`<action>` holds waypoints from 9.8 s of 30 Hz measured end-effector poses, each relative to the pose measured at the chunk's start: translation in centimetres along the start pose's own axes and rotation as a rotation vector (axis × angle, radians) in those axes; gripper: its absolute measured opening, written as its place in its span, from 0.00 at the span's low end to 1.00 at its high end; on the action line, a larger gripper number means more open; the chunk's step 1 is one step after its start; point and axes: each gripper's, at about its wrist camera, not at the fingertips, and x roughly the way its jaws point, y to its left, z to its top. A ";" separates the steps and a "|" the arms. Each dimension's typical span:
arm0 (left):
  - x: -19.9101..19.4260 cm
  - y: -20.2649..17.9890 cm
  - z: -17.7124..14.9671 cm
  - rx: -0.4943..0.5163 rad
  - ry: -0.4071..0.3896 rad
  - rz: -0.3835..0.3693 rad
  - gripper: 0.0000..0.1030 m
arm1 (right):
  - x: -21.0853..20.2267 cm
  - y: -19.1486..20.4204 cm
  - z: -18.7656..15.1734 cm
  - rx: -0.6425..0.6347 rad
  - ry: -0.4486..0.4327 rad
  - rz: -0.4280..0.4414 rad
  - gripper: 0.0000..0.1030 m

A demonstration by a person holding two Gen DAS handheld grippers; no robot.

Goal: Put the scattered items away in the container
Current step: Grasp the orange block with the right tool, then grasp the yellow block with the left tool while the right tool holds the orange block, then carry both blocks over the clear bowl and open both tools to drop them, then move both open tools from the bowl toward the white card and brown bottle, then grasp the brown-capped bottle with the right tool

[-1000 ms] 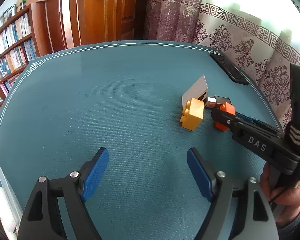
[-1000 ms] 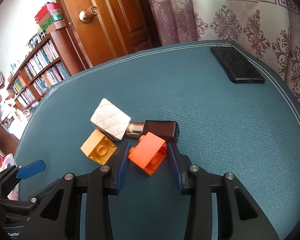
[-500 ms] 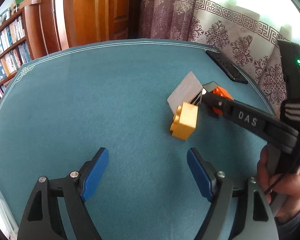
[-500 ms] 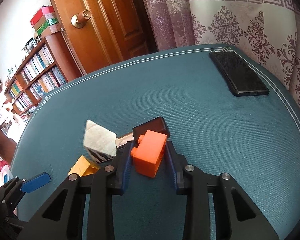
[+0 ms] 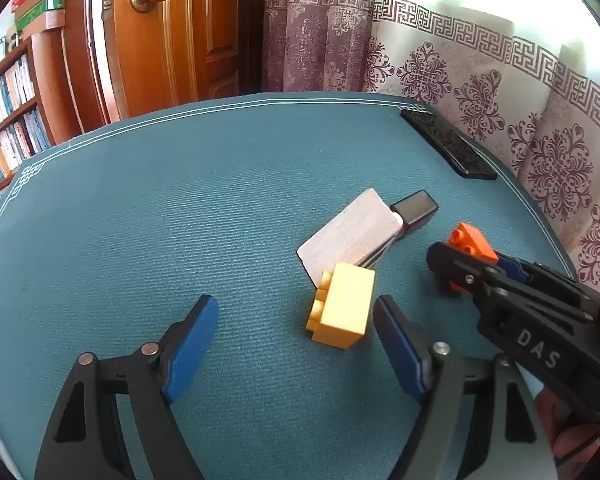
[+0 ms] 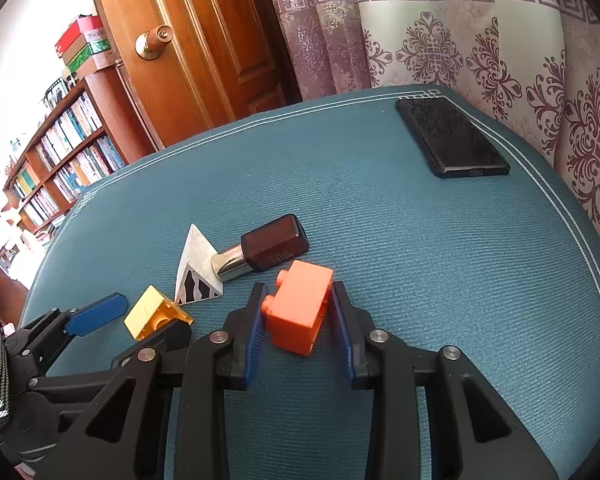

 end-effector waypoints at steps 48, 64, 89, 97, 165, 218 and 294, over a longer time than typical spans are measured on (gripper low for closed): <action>-1.4 3.7 -0.5 -0.048 -0.021 0.037 0.39 | -2.2 1.4 -2.8 0.006 0.007 0.048 0.32; -8.1 5.3 -4.1 -0.076 -0.064 0.048 0.39 | -6.3 5.4 -4.9 -0.064 -0.025 0.101 0.32; -19.3 16.8 -11.9 -0.295 -0.170 0.199 0.40 | -10.2 17.2 -10.2 -0.161 0.040 0.267 0.32; -20.2 20.7 -13.7 -0.354 -0.175 0.220 0.40 | -10.5 22.5 -11.3 -0.243 0.061 0.329 0.32; -21.5 23.4 -13.0 -0.373 -0.184 0.308 1.00 | -9.7 26.6 -14.0 -0.292 0.143 0.421 0.51; -12.9 7.0 -7.3 -0.092 -0.037 0.151 1.00 | -9.3 5.8 -10.7 0.031 0.091 0.159 0.51; 2.6 3.3 3.7 -0.036 -0.032 -0.035 0.52 | -4.3 0.2 -4.1 0.091 0.028 -0.087 0.60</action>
